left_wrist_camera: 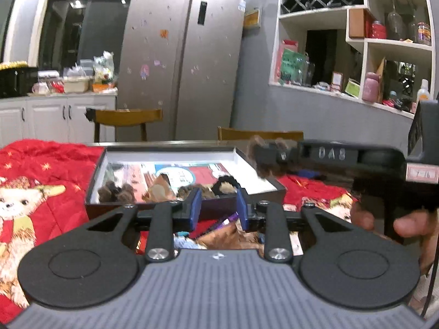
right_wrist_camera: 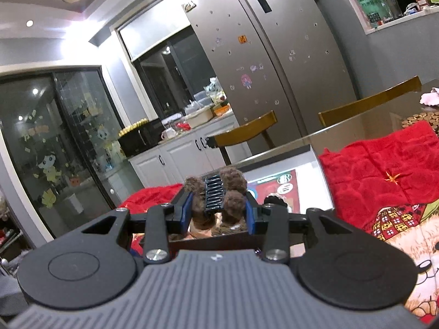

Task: Organize objects
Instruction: 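Carry the snack bag over the black box with left tool while right tool carries the pompom clip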

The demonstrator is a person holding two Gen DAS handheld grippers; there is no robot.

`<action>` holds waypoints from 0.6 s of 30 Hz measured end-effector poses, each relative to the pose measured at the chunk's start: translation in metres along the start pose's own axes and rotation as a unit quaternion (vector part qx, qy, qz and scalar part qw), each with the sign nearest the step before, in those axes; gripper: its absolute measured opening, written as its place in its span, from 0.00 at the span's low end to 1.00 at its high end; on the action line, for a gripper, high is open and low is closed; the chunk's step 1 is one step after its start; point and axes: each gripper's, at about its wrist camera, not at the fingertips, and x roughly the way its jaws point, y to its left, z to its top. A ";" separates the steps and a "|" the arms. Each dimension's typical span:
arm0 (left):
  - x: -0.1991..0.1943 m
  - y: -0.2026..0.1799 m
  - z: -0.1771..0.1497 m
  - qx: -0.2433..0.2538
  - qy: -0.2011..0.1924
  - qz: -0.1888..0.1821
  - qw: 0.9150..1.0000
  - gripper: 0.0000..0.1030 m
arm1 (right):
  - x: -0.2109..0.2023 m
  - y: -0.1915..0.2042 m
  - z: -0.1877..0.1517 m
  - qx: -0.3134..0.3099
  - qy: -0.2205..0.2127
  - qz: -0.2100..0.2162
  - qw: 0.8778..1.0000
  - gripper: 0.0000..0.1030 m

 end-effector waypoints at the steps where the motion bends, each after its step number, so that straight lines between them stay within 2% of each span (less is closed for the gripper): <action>1: 0.000 0.001 -0.001 -0.001 0.006 -0.002 1.000 0.32 | -0.003 0.000 -0.001 0.001 -0.002 0.000 1.000 0.41; 5: 0.007 -0.001 -0.009 0.006 0.024 -0.012 1.000 0.33 | -0.009 -0.012 -0.004 0.018 -0.007 0.002 1.000 0.41; 8: 0.017 -0.004 -0.017 0.016 0.043 -0.018 0.999 0.34 | -0.009 -0.025 -0.008 0.040 0.008 -0.003 0.999 0.41; 10: 0.027 -0.006 -0.024 0.020 0.058 -0.019 0.998 0.41 | -0.009 -0.031 -0.008 0.044 0.015 -0.004 0.999 0.41; 11: 0.032 -0.008 -0.028 0.022 0.063 -0.017 0.998 0.46 | -0.008 -0.032 -0.009 0.045 0.017 -0.005 0.999 0.41; 18: 0.067 -0.013 -0.038 0.034 0.087 0.011 0.996 0.47 | -0.007 -0.030 -0.014 0.049 0.037 0.023 0.998 0.41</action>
